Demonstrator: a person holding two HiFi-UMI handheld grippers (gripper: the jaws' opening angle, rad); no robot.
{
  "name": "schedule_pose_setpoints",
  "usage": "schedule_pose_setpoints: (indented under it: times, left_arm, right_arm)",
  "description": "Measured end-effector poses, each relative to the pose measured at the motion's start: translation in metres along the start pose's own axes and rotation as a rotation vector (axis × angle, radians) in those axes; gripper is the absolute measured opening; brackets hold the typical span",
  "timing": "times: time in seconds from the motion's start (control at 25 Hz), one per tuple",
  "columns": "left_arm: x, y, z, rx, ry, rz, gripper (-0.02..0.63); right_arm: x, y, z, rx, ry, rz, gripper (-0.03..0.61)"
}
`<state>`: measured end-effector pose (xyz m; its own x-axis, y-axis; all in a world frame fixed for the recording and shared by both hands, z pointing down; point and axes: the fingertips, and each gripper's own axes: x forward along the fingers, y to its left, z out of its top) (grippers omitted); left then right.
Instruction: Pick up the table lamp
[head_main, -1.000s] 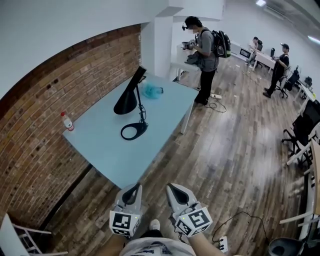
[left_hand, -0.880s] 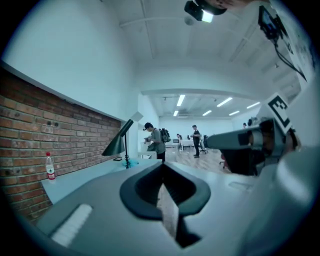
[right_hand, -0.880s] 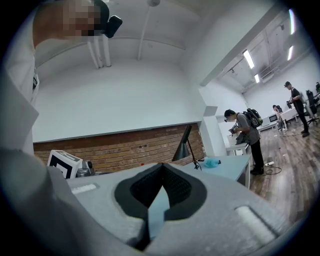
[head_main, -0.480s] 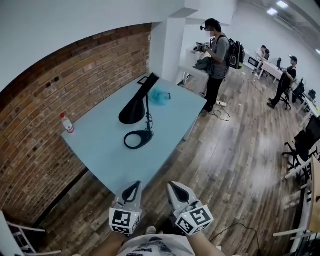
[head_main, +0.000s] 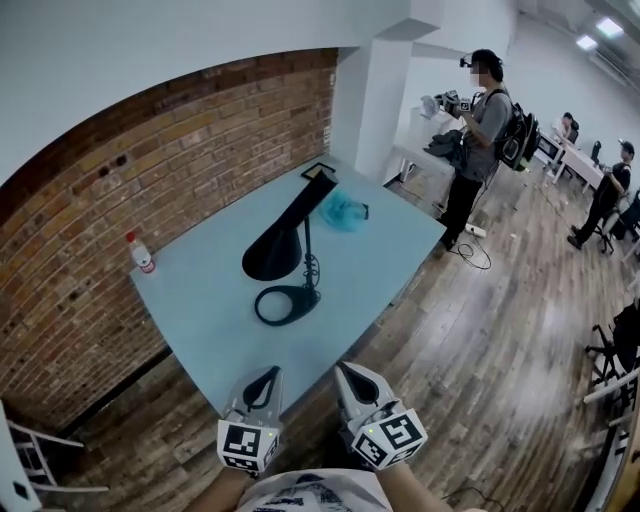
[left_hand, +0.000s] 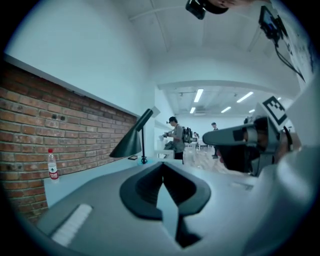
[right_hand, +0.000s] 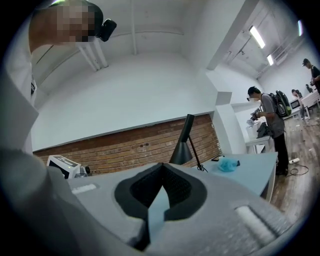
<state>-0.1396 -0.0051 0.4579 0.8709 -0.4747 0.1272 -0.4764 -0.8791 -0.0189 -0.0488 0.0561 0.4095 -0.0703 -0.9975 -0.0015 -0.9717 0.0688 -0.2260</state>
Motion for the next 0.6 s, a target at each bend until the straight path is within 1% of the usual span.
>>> schedule_pose_setpoints:
  times: [0.32,0.4,0.48,0.6]
  left_arm:
    - [0.109,0.014,0.022,-0.009,0.003,0.160,-0.008]
    - [0.129,0.017,0.025,-0.013,0.012,0.195,-0.008]
    - [0.148,0.019,0.026,-0.034,0.018,0.235,-0.008]
    - [0.172,0.021,0.026,-0.046,0.032,0.287,-0.008]
  right_arm:
    - [0.078,-0.104,0.035,-0.013,0.051,0.154,-0.002]
    - [0.093,-0.122,0.042,-0.014,0.059,0.191,-0.002]
    - [0.104,-0.138,0.047,-0.010,0.066,0.228,-0.002]
    - [0.122,-0.159,0.047,0.005,0.083,0.282,-0.002]
